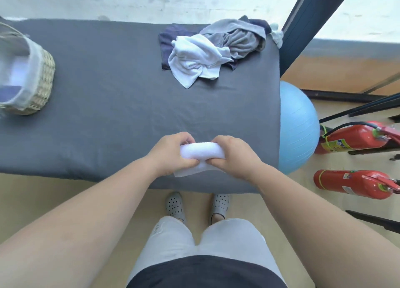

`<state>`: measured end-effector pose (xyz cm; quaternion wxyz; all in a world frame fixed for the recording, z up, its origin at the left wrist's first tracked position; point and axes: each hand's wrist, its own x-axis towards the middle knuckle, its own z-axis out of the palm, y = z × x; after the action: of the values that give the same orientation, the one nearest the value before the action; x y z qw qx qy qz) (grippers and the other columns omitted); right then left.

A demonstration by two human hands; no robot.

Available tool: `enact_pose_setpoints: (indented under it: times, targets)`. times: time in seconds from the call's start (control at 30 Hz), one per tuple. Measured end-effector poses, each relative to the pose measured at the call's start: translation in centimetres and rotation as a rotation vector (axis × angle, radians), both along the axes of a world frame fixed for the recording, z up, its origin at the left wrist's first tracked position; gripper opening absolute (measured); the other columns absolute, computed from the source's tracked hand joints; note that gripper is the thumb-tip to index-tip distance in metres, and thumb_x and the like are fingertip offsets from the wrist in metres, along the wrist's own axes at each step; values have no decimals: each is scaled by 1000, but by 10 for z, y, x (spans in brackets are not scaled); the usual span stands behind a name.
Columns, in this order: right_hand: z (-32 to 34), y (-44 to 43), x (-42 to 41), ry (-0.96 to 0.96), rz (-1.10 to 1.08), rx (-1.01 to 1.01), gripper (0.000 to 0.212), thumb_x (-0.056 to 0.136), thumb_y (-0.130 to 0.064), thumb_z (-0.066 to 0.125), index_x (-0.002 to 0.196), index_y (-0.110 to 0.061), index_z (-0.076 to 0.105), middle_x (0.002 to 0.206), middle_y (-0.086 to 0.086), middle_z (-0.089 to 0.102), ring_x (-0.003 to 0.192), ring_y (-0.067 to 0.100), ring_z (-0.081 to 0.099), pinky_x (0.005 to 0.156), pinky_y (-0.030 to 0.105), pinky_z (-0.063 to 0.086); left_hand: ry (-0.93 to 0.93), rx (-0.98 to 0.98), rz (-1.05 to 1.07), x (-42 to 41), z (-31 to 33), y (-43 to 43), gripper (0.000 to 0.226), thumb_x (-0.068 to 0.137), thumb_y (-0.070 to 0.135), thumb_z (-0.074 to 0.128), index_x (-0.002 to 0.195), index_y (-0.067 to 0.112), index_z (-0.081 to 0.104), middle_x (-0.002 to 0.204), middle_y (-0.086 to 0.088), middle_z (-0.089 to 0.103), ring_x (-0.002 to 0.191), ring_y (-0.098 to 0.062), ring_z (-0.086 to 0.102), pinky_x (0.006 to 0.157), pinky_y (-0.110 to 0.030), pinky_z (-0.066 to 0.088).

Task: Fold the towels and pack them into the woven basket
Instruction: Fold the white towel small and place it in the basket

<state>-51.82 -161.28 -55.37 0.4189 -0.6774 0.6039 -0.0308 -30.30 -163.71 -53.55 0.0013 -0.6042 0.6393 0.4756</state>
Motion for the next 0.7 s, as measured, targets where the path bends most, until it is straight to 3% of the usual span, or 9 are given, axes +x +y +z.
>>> enact_pose_setpoints:
  times: [0.17, 0.27, 0.4, 0.47, 0.57, 0.63, 0.7]
  targets:
    - [64, 2, 5, -266, -278, -80, 42, 82, -38, 76, 120, -31, 59, 111, -17, 64, 103, 9, 58, 88, 30, 49, 142, -79, 237, 17, 72, 10, 53, 66, 28, 87, 110, 42, 61, 110, 18, 63, 102, -2, 62, 85, -26, 52]
    - [96, -7, 19, -437, -405, -79, 51, 83, -35, 78, 129, -35, 54, 109, -19, 57, 102, 11, 58, 87, 28, 50, 309, -96, 464, 31, 103, 18, 56, 71, 20, 88, 116, 40, 61, 113, 5, 65, 98, -10, 66, 81, -29, 57]
    - [129, -22, 51, -597, -439, -23, 48, 86, -33, 78, 127, -41, 54, 111, -7, 53, 94, 16, 63, 78, 32, 57, 509, -125, 676, 57, 128, 19, 58, 77, 14, 86, 124, 33, 59, 116, -2, 66, 98, -11, 68, 78, -25, 55]
    - [140, -28, 72, -636, -449, -25, 43, 87, -34, 77, 124, -43, 56, 115, -4, 52, 96, 17, 62, 78, 30, 55, 549, -153, 733, 76, 134, 16, 59, 79, 17, 84, 128, 32, 56, 116, -2, 66, 102, -12, 67, 78, -22, 53]
    - [150, -33, 113, -663, -453, -22, 33, 89, -34, 74, 117, -44, 59, 115, -3, 52, 97, 15, 58, 76, 26, 51, 586, -185, 774, 111, 137, 11, 55, 85, 22, 79, 133, 30, 52, 113, -4, 66, 91, -3, 65, 69, -12, 49]
    - [153, -35, 146, -661, -458, -24, 28, 91, -32, 72, 114, -43, 61, 111, -5, 53, 93, 10, 57, 73, 22, 49, 591, -171, 763, 142, 136, 10, 57, 85, 27, 79, 134, 30, 51, 112, -4, 67, 86, -2, 64, 72, -13, 47]
    - [154, -38, 183, -649, -462, -35, 26, 92, -31, 71, 114, -39, 61, 109, -7, 55, 88, -2, 58, 69, 15, 49, 628, -118, 732, 182, 134, 11, 66, 78, 32, 83, 134, 32, 50, 115, -1, 68, 93, -5, 66, 77, -18, 49]
